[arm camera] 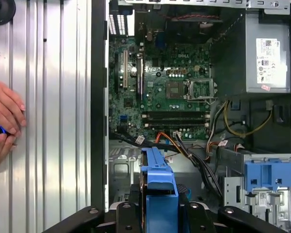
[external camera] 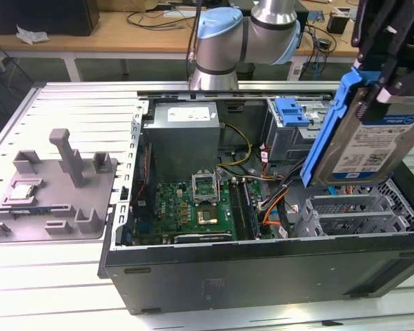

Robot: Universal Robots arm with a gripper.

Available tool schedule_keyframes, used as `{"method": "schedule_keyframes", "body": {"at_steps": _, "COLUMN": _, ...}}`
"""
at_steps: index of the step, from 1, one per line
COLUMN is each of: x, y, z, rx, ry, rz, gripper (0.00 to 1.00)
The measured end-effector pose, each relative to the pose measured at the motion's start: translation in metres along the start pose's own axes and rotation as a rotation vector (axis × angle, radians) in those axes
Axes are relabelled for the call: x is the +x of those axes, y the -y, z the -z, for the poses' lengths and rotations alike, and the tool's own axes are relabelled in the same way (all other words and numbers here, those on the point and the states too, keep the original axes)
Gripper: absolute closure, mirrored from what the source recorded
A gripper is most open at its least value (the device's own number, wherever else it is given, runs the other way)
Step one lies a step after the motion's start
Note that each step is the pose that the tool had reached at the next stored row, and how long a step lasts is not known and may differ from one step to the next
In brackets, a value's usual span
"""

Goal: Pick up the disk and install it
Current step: 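Insert the disk into the insertion slot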

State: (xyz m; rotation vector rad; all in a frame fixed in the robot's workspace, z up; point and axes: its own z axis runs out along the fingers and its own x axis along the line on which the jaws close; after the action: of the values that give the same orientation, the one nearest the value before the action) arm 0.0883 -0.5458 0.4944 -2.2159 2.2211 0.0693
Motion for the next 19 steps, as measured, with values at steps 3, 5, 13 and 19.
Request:
{"method": "schedule_keyframes", "body": {"at_steps": 3, "x": 0.0028, "y": 0.0074, "z": 0.0001, "rx": 0.0, "ry": 0.0001, "rz": 0.0, "gripper": 0.64}}
{"method": "schedule_keyframes", "body": {"at_steps": 5, "x": 0.0047, "y": 0.0127, "z": 0.0002, "rx": 0.0, "ry": 0.0, "rz": 0.0, "gripper": 0.64}}
{"method": "schedule_keyframes", "body": {"at_steps": 13, "x": 0.0061, "y": 0.0173, "z": 0.0001, "rx": 0.0, "ry": -0.0001, "rz": 0.0, "gripper": 0.64}}
{"method": "schedule_keyframes", "body": {"at_steps": 19, "x": 0.0061, "y": 0.0173, "z": -0.0001, "rx": 0.0, "ry": 0.0, "rz": 0.0, "gripper": 0.64}}
